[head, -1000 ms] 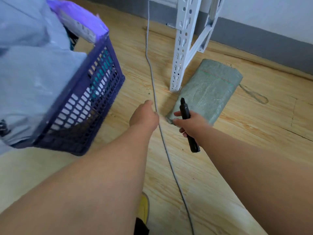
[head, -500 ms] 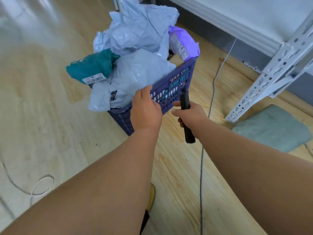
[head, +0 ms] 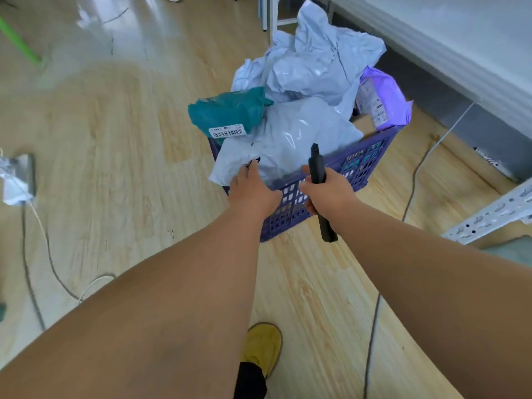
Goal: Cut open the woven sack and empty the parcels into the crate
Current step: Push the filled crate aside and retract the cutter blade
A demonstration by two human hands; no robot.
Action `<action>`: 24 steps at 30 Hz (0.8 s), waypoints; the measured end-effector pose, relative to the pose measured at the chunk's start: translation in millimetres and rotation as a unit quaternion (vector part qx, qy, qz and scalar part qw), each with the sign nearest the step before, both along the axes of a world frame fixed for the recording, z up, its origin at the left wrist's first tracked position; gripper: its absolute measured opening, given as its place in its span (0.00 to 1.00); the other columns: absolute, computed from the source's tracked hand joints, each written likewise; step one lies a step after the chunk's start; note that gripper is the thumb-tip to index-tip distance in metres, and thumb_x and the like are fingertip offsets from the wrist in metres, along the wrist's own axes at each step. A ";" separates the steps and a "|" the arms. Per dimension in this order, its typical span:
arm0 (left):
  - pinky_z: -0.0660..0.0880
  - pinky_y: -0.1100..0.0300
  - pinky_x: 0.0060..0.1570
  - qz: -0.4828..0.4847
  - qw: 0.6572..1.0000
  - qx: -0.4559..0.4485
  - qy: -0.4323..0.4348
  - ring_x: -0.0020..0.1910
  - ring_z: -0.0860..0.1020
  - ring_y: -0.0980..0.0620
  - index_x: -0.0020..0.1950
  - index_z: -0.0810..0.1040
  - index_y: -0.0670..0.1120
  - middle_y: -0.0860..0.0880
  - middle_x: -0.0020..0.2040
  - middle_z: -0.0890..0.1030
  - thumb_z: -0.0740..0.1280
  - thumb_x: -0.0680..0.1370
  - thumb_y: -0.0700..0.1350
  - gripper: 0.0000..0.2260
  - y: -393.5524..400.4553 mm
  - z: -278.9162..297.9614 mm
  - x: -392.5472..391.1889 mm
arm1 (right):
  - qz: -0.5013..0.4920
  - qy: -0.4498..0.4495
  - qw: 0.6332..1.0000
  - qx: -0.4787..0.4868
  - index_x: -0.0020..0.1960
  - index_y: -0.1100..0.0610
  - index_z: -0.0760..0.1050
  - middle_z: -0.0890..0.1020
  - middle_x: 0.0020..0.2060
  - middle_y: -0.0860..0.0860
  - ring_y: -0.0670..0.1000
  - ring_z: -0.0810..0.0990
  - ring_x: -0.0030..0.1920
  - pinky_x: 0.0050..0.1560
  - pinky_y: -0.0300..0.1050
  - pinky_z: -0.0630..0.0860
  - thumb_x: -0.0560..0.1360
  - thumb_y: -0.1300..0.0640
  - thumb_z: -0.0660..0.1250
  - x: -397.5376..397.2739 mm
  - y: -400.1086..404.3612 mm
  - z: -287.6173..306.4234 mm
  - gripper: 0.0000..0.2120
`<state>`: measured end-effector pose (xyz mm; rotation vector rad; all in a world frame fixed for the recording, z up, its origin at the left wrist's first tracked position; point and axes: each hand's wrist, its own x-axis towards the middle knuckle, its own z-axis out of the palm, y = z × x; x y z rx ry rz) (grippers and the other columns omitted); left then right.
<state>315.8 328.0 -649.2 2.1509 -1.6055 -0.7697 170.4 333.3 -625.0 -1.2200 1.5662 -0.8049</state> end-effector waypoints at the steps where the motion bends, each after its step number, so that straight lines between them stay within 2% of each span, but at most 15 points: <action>1: 0.55 0.48 0.74 -0.016 1.000 0.015 -0.010 0.77 0.51 0.43 0.79 0.46 0.49 0.47 0.79 0.51 0.69 0.75 0.53 0.41 -6.0 -3.8 0.8 | -0.002 0.004 1.000 0.004 0.63 0.50 0.75 0.76 0.35 0.50 0.53 0.75 0.31 0.42 0.51 0.80 0.76 0.62 0.65 1.9 -3.5 -2.9 0.17; 4: 0.55 0.44 0.74 -0.081 0.995 0.055 -0.021 0.77 0.50 0.42 0.79 0.48 0.52 0.47 0.79 0.54 0.69 0.73 0.58 0.42 -24.3 -10.1 6.5 | -0.002 0.012 1.000 0.028 0.63 0.51 0.75 0.76 0.36 0.51 0.52 0.76 0.32 0.43 0.52 0.82 0.76 0.61 0.65 5.8 -10.0 -14.3 0.16; 6: 0.58 0.44 0.73 -0.138 0.987 0.085 -0.023 0.76 0.55 0.43 0.78 0.51 0.55 0.49 0.78 0.57 0.68 0.73 0.59 0.40 -34.1 -9.0 11.5 | -0.005 0.001 0.999 0.047 0.63 0.49 0.74 0.76 0.36 0.52 0.51 0.76 0.32 0.37 0.46 0.81 0.77 0.61 0.65 7.3 -12.1 -22.0 0.16; 8: 0.64 0.47 0.69 -0.136 0.989 0.047 -0.021 0.72 0.65 0.44 0.76 0.60 0.54 0.50 0.75 0.65 0.67 0.74 0.56 0.32 -33.6 -11.1 14.8 | -0.018 -0.025 0.997 0.069 0.63 0.48 0.73 0.76 0.37 0.52 0.51 0.76 0.34 0.36 0.43 0.80 0.78 0.61 0.65 8.9 -12.2 -28.1 0.16; 10: 0.72 0.53 0.57 -0.045 0.993 -0.108 -0.008 0.63 0.73 0.47 0.68 0.71 0.50 0.49 0.67 0.72 0.67 0.76 0.48 0.20 -18.1 -20.2 15.5 | -0.029 -0.051 0.994 0.089 0.63 0.49 0.72 0.77 0.40 0.53 0.52 0.77 0.38 0.39 0.45 0.81 0.78 0.61 0.65 11.3 -11.8 -32.6 0.16; 12: 0.73 0.56 0.45 0.087 0.964 -0.253 0.000 0.56 0.74 0.49 0.60 0.74 0.48 0.49 0.60 0.73 0.66 0.77 0.45 0.12 4.3 -31.6 14.1 | -0.028 -0.054 0.993 0.103 0.62 0.50 0.72 0.77 0.44 0.54 0.52 0.77 0.41 0.42 0.46 0.82 0.78 0.61 0.65 13.2 -11.5 -36.3 0.14; 14: 0.73 0.55 0.43 0.189 0.937 -0.294 0.015 0.53 0.74 0.49 0.56 0.73 0.46 0.48 0.56 0.73 0.65 0.77 0.45 0.09 18.5 -42.4 22.7 | -0.016 -0.049 0.994 0.100 0.60 0.49 0.72 0.77 0.45 0.54 0.52 0.77 0.42 0.41 0.45 0.82 0.78 0.60 0.65 16.4 -11.3 -39.3 0.13; 16: 0.74 0.55 0.46 0.242 0.940 -0.239 0.034 0.53 0.74 0.49 0.59 0.71 0.45 0.47 0.57 0.72 0.64 0.78 0.46 0.11 22.4 -49.5 38.6 | -0.003 -0.040 0.995 0.089 0.59 0.48 0.72 0.77 0.43 0.52 0.51 0.77 0.41 0.39 0.43 0.82 0.78 0.59 0.66 19.2 -10.2 -42.9 0.12; 18: 0.76 0.52 0.50 0.246 0.950 -0.184 0.050 0.55 0.75 0.48 0.63 0.68 0.46 0.47 0.60 0.71 0.64 0.78 0.46 0.14 22.7 -51.9 52.8 | 0.003 -0.039 0.996 0.075 0.59 0.48 0.72 0.77 0.42 0.52 0.50 0.77 0.42 0.40 0.45 0.82 0.78 0.59 0.65 23.1 -8.1 -45.3 0.12; 21: 0.75 0.53 0.50 0.226 0.953 -0.188 0.076 0.57 0.75 0.49 0.69 0.65 0.48 0.48 0.65 0.69 0.64 0.78 0.45 0.19 18.4 -43.9 57.6 | 0.019 0.004 0.999 0.027 0.60 0.55 0.73 0.77 0.40 0.54 0.52 0.76 0.40 0.47 0.57 0.82 0.78 0.60 0.63 31.6 -5.7 -45.9 0.11; 22: 0.73 0.55 0.49 0.229 0.949 -0.201 0.080 0.58 0.75 0.49 0.70 0.64 0.48 0.48 0.66 0.68 0.64 0.78 0.45 0.21 15.7 -40.3 58.0 | 0.027 0.027 0.999 -0.009 0.59 0.55 0.73 0.77 0.39 0.54 0.52 0.76 0.39 0.46 0.58 0.81 0.78 0.60 0.63 36.2 -5.6 -45.0 0.10; 24: 0.70 0.58 0.49 0.243 0.941 -0.220 0.083 0.59 0.74 0.49 0.71 0.62 0.48 0.48 0.67 0.67 0.64 0.78 0.44 0.22 10.4 -31.4 62.0 | 0.055 0.082 0.990 -0.098 0.56 0.51 0.73 0.75 0.38 0.49 0.49 0.75 0.36 0.35 0.49 0.75 0.78 0.59 0.61 46.9 -4.9 -41.1 0.09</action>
